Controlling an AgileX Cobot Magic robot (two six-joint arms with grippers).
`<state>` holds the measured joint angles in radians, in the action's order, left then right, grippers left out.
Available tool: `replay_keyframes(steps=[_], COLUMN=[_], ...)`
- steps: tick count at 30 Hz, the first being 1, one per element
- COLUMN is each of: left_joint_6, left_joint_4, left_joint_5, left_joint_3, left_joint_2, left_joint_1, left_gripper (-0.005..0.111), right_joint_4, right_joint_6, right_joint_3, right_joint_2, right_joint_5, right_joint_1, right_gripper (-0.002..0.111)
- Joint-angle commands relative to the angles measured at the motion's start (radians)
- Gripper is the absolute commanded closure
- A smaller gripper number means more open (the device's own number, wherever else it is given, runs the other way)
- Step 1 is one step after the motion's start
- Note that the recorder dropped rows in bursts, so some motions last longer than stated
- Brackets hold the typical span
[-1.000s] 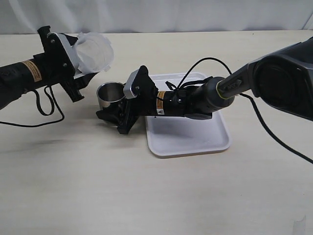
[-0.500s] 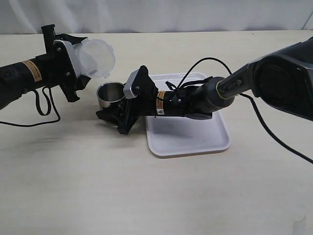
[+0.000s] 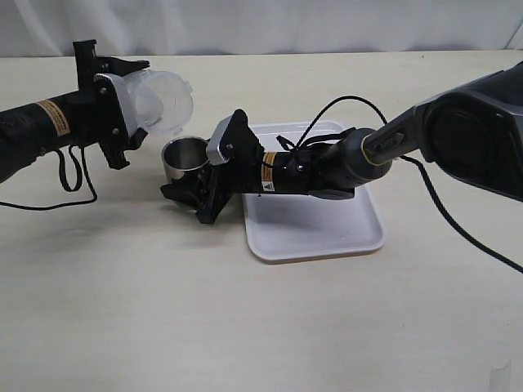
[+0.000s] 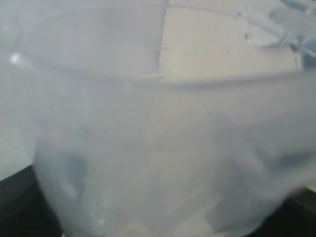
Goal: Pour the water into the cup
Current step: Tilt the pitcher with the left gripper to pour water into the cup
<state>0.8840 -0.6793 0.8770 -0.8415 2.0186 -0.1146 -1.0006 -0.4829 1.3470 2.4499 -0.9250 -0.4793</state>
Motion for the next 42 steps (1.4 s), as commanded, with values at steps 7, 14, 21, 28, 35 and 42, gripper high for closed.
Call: replay_keyframes(steps=[7, 14, 21, 28, 35, 42], left_joint_6=[0.089, 0.119, 0.141, 0.227, 0.249, 0.249], left_joint_4=[0.001, 0.001, 0.001, 0.008, 0.01, 0.051], left_joint_5=[0.071, 0.075, 0.075, 0.087, 0.103, 0.106], left_joint_3=[-0.011, -0.011, -0.011, -0.011, -0.011, -0.011], left_joint_2=[-0.012, -0.012, -0.012, -0.012, -0.012, -0.012], left_joint_1=[-0.002, -0.002, -0.002, -0.002, -0.002, -0.002], left_gripper=[0.107, 0.107, 0.107, 0.107, 0.107, 0.107], right_joint_4=[-0.013, -0.013, -0.013, -0.013, -0.013, -0.013], right_joint_6=[-0.008, -0.008, -0.008, -0.008, -0.008, -0.008], right_joint_3=[0.002, 0.002, 0.002, 0.002, 0.002, 0.002], right_joint_2=[0.001, 0.001, 0.001, 0.001, 0.001, 0.001], right_joint_5=[0.01, 0.013, 0.013, 0.013, 0.013, 0.013], right_joint_1=[0.0, 0.0, 0.0, 0.0, 0.0, 0.0], right_gripper=[0.104, 0.104, 0.104, 0.104, 0.104, 0.104])
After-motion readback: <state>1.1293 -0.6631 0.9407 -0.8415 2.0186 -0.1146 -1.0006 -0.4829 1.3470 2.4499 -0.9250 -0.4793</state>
